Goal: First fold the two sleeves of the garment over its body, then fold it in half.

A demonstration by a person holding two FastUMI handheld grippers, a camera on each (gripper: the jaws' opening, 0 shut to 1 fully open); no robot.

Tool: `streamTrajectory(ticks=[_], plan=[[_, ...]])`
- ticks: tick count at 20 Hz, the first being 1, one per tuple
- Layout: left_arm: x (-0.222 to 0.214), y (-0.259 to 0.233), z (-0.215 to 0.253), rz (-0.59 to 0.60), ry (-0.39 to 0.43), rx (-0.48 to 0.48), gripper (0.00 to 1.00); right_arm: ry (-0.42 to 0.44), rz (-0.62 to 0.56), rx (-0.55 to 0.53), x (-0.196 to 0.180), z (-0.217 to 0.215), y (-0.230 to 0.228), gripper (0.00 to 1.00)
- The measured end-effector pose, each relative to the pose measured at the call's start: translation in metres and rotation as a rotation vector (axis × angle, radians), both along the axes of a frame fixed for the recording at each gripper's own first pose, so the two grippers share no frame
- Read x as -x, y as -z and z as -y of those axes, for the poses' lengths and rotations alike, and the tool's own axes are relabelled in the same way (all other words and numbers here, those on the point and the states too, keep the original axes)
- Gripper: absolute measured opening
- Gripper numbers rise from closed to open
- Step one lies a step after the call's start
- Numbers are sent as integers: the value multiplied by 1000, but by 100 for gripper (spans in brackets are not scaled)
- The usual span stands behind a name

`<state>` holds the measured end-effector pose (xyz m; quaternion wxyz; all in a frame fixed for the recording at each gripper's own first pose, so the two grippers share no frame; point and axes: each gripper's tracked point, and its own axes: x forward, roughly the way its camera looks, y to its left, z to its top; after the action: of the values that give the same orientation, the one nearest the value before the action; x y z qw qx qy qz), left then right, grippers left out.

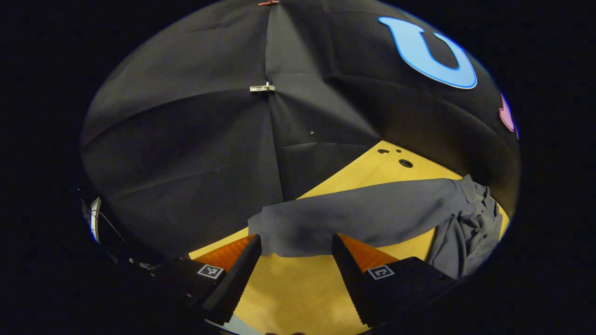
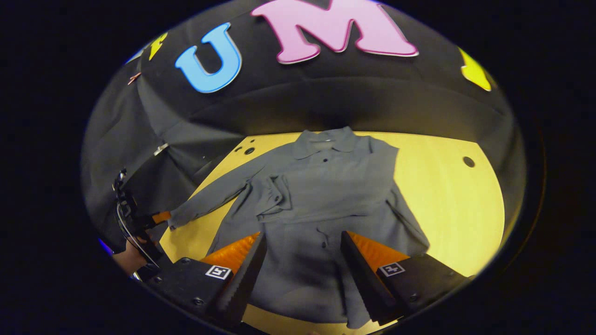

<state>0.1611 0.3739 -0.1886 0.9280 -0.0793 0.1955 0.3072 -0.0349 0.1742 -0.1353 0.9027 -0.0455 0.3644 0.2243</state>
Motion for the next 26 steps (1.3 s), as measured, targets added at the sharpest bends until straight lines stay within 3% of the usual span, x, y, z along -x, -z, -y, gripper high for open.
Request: streamTrajectory(ticks=[3, 10, 13, 14, 15, 19, 21, 23, 26], plan=[[-16, 18, -32, -7, -27, 25, 96, 71, 7, 63, 23, 29, -7, 99], [-29, 50, -54, -38, 0, 137, 96, 202, -38, 97, 85, 58, -3, 99], [-31, 58, -52, -112, 39, 77, 97, 213, -41, 103, 100, 54, -1, 99], [-33, 51, -49, -118, 85, 46, 95, 218, -45, 100, 107, 52, 0, 99], [-37, 56, -44, -130, 116, 43, 90, 223, -49, 97, 111, 51, 1, 99], [-51, 57, -27, -129, 187, 12, 36, 245, -43, 104, 125, 53, 7, 99], [-53, 54, -25, -137, 200, 2, 17, 268, -44, 93, 132, 57, 10, 99], [-53, 50, -22, -156, 207, -8, 7, 306, -49, 83, 133, 65, 13, 99], [-57, 24, -10, -124, 245, -44, 6, 343, -48, 73, 130, 74, 14, 99]])
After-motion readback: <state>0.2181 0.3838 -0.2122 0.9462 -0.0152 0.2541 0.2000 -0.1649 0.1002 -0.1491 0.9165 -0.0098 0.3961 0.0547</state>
